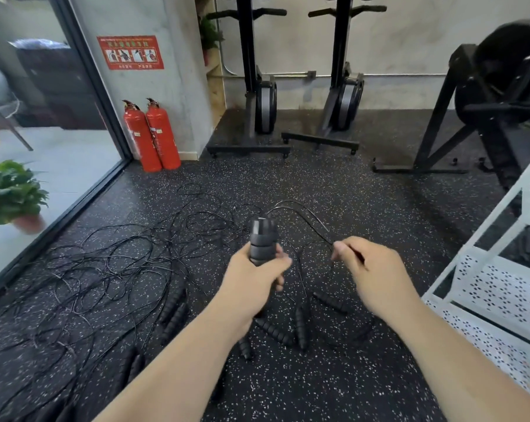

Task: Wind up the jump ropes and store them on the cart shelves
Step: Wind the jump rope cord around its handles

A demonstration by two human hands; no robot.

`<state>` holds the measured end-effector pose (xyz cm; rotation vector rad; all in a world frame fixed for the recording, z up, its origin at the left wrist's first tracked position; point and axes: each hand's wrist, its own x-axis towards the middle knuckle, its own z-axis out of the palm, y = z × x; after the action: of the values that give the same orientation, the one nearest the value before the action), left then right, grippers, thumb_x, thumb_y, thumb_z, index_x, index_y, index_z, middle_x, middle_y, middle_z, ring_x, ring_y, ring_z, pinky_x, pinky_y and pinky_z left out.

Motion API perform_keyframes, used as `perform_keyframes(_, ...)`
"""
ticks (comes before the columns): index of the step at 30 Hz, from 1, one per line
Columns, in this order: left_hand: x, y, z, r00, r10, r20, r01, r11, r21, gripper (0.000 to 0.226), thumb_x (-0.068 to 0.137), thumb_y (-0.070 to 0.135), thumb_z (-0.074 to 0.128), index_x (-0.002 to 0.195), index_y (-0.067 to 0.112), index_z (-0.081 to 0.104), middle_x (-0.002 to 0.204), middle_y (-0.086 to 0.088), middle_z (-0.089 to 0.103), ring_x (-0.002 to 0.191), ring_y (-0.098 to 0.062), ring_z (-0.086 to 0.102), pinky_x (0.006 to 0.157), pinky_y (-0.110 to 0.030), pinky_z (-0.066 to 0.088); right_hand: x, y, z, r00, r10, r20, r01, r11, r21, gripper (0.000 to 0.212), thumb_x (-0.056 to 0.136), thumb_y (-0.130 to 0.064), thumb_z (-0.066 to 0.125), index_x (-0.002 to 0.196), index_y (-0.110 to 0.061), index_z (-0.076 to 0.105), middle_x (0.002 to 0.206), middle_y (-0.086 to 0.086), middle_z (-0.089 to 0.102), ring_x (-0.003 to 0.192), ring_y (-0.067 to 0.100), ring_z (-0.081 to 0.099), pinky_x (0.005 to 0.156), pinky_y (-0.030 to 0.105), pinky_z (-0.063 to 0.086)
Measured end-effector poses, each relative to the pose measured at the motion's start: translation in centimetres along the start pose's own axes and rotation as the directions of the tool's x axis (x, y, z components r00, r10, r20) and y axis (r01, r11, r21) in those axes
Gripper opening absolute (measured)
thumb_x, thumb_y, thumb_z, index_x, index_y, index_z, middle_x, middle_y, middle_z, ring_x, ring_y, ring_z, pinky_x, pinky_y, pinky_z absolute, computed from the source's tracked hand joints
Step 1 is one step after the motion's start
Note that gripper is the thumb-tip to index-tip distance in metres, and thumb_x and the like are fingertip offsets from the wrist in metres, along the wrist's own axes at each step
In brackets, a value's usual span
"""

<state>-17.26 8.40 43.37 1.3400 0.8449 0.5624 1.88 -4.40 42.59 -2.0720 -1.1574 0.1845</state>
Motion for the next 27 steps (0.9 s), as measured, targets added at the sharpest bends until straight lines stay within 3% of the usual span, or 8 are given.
perform_keyframes(2, -0.6, -0.2, 1.2, 0.992, 0.028, 0.127, -0.018, 0.997, -0.081, 0.022, 0.096, 0.011, 0.077, 0.117, 0.018, 0.075, 0.08, -0.008, 0.066, 0.072, -0.019, 0.061, 0.077, -0.033, 0.058, -0.4, -0.4, 1.8, 1.0, -0.009, -0.011, 0.008, 1.0, -0.025, 0.029, 0.108, -0.042, 0.053, 0.084, -0.034, 0.067, 0.054, -0.014, 0.059, 0.048, 0.005, 0.051, 0.049, 0.022, 0.038)
perform_keyframes(4, -1.0, -0.3, 1.8, 0.98, 0.059, 0.191, -0.038, 0.993, -0.11, 0.029, 0.097, 0.009, 0.074, 0.123, 0.022, 0.075, 0.077, -0.008, 0.063, 0.072, -0.021, 0.059, 0.073, -0.032, 0.056, -0.8, -0.7, 3.0, 1.0, -0.028, 0.0, 0.028, 0.999, -0.041, 0.027, 0.108, -0.04, 0.054, 0.09, -0.03, 0.071, 0.064, -0.011, 0.066, 0.057, 0.006, 0.058, 0.059, 0.035, 0.05)
perform_keyframes(7, -1.4, -0.7, 2.0, 0.972, 0.046, 0.232, -0.027, 0.996, -0.083, 0.035, 0.099, 0.004, 0.071, 0.129, 0.021, 0.073, 0.077, -0.001, 0.066, 0.071, -0.02, 0.056, 0.069, -0.032, 0.054, -1.6, -1.6, 3.7, 0.997, -0.045, 0.064, 0.05, 0.996, -0.078, 0.026, 0.109, -0.04, 0.052, 0.1, -0.028, 0.074, 0.077, -0.005, 0.072, 0.07, 0.019, 0.066, 0.064, 0.041, 0.053)
perform_keyframes(10, -1.4, -0.9, 1.4, 0.967, 0.029, 0.253, -0.005, 0.996, -0.095, 0.035, 0.097, -0.001, 0.068, 0.128, 0.016, 0.073, 0.084, 0.0, 0.069, 0.07, -0.018, 0.056, 0.069, -0.036, 0.053, -1.8, -1.9, 3.8, 0.992, -0.028, 0.121, 0.038, 0.996, -0.084, 0.027, 0.109, -0.046, 0.05, 0.103, -0.032, 0.073, 0.079, -0.005, 0.072, 0.071, 0.02, 0.067, 0.065, 0.04, 0.054)
perform_keyframes(14, -1.0, -0.5, 0.3, 0.988, 0.013, 0.151, 0.014, 0.984, -0.178, 0.034, 0.097, -0.002, 0.066, 0.123, 0.017, 0.076, 0.079, -0.006, 0.067, 0.069, -0.019, 0.056, 0.071, -0.038, 0.053, -1.5, -1.9, 3.0, 0.968, -0.074, 0.241, 0.09, 0.994, -0.058, 0.021, 0.11, -0.041, 0.051, 0.101, -0.032, 0.068, 0.072, -0.005, 0.068, 0.061, 0.016, 0.062, 0.064, 0.042, 0.053)
perform_keyframes(19, 1.5, 1.0, -4.3, 0.981, 0.014, -0.195, -0.072, 0.954, -0.292, 0.04, 0.093, -0.003, 0.07, 0.125, 0.021, 0.074, 0.084, -0.005, 0.07, 0.066, -0.015, 0.061, 0.079, -0.043, 0.056, -0.3, -0.7, -0.9, 0.964, -0.054, 0.26, 0.078, 0.993, -0.085, 0.027, 0.109, -0.046, 0.048, 0.093, -0.042, 0.069, 0.059, -0.018, 0.06, 0.043, 0.006, 0.041, 0.049, 0.026, 0.034)
perform_keyframes(23, 0.9, 0.9, -4.0, 0.991, 0.062, -0.122, -0.091, 0.964, -0.249, 0.038, 0.092, -0.002, 0.071, 0.121, 0.022, 0.073, 0.078, -0.007, 0.07, 0.069, -0.02, 0.062, 0.08, -0.045, 0.056, -0.2, -0.7, -1.1, 0.988, -0.076, 0.132, 0.077, 0.997, -0.005, 0.03, 0.11, -0.044, 0.046, 0.089, -0.036, 0.066, 0.057, -0.014, 0.055, 0.044, 0.007, 0.041, 0.048, 0.022, 0.035)
perform_keyframes(27, -0.4, 0.0, -0.7, 1.0, 0.002, -0.016, -0.006, 0.967, -0.256, 0.037, 0.092, -0.001, 0.072, 0.12, 0.022, 0.073, 0.091, -0.007, 0.078, 0.077, -0.023, 0.065, 0.083, -0.044, 0.056, -0.6, -1.6, 1.0, 0.989, -0.058, 0.135, 0.058, 0.998, 0.006, 0.031, 0.111, -0.042, 0.045, 0.087, -0.035, 0.063, 0.054, -0.015, 0.057, 0.044, 0.007, 0.048, 0.049, 0.023, 0.036)
